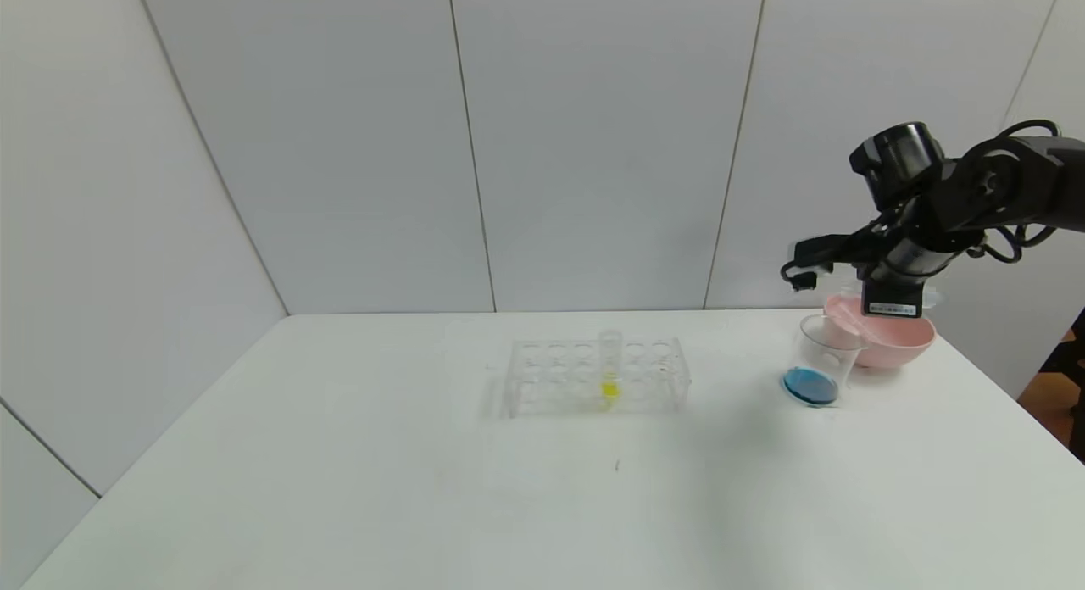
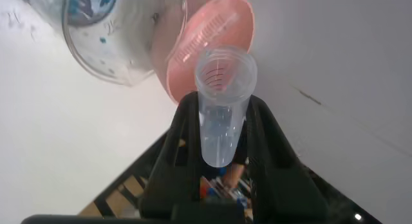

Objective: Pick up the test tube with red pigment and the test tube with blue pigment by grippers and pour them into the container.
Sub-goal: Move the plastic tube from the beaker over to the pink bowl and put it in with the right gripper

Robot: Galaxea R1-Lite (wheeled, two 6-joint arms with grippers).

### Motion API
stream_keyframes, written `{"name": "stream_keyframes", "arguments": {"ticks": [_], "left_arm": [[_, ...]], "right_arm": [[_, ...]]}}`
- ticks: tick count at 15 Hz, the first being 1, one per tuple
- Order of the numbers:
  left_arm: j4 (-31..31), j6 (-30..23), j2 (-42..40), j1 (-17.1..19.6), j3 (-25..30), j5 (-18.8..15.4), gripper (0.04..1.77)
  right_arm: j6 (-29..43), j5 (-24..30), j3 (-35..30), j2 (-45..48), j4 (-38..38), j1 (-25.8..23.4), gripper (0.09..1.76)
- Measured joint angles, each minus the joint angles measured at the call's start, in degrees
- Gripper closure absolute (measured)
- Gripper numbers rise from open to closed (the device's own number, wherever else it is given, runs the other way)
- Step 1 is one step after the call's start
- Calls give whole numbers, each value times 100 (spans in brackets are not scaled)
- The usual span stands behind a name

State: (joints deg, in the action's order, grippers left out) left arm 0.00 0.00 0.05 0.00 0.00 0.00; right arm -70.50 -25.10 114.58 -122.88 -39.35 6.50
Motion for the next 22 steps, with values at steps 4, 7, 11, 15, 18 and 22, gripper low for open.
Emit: {"name": "stream_keyframes", "arguments": {"ticks": [4, 7, 11, 15, 18, 22], "left_arm": [[2, 0, 0, 0, 0, 0, 5], [2, 0, 0, 0, 0, 0, 5], [2, 2, 0, 0, 0, 0, 5], [0, 0, 0, 0, 0, 0, 5], [0, 2, 0, 0, 0, 0, 5], [2, 2, 0, 0, 0, 0, 5]], "right_arm": [[1456, 1955, 2, 107, 240, -441, 136], [3311, 3003, -22, 260, 842, -645, 136], [5600, 3131, -675, 566, 2701, -713, 136], [6706, 2978, -1979, 1167, 3675, -845, 136], [7200, 2985, -2886, 1652, 4334, -1046, 136], [7279, 3435, -3729, 2070, 4912, -1682, 136]]}}
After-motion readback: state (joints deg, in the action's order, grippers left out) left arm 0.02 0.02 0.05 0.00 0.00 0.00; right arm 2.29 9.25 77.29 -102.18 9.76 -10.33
